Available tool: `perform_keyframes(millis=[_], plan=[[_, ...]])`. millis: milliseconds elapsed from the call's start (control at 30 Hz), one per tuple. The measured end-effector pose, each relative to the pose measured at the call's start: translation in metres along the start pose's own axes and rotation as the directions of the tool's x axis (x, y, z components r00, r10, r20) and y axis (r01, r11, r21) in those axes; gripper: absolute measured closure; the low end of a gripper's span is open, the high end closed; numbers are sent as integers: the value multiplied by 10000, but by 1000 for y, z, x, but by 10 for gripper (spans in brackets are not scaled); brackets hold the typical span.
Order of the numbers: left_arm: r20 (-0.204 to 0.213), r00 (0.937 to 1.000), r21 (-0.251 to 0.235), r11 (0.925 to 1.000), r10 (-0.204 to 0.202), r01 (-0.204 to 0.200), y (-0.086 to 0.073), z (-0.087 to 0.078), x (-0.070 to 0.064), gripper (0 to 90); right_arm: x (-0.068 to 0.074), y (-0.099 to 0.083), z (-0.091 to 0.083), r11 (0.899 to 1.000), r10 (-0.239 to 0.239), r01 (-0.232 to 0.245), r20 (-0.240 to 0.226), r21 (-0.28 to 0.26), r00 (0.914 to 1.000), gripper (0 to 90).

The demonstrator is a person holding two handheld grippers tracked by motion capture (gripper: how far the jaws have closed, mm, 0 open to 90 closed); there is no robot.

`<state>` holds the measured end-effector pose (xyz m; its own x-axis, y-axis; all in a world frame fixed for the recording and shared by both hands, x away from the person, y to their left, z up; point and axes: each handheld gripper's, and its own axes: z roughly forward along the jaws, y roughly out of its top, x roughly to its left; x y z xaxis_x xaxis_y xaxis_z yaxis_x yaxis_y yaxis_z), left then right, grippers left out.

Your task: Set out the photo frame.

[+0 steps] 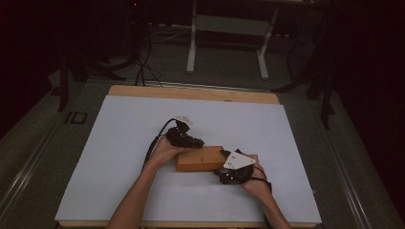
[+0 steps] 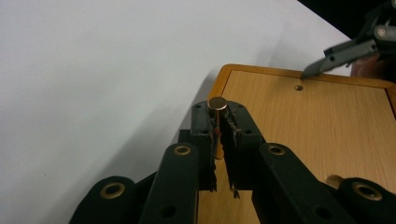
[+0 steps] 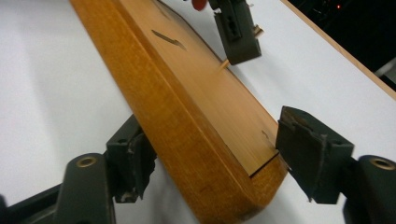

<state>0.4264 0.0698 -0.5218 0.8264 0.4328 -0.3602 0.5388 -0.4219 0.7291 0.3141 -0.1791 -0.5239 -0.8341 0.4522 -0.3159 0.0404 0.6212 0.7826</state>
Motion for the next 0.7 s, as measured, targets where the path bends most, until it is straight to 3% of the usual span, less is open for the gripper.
perform_keyframes(millis=[267,300,433,700], plan=[[-181,9998,201,9998,35,-31,1,3,-1,737,-3,4,-3,9988,280,-275,116,-412,9995,383],[-332,9994,184,9998,-46,52,1,2,-1,671,-3,4,-3,9988,257,-250,150,-419,9996,394],[-580,9983,152,9998,-100,109,1,-1,0,594,-3,5,-4,9987,252,-245,168,-437,9995,406],[-1240,9922,-338,9994,-128,86,-4,-17,-1,546,-3,5,-4,9986,280,-272,157,-460,9995,414]])
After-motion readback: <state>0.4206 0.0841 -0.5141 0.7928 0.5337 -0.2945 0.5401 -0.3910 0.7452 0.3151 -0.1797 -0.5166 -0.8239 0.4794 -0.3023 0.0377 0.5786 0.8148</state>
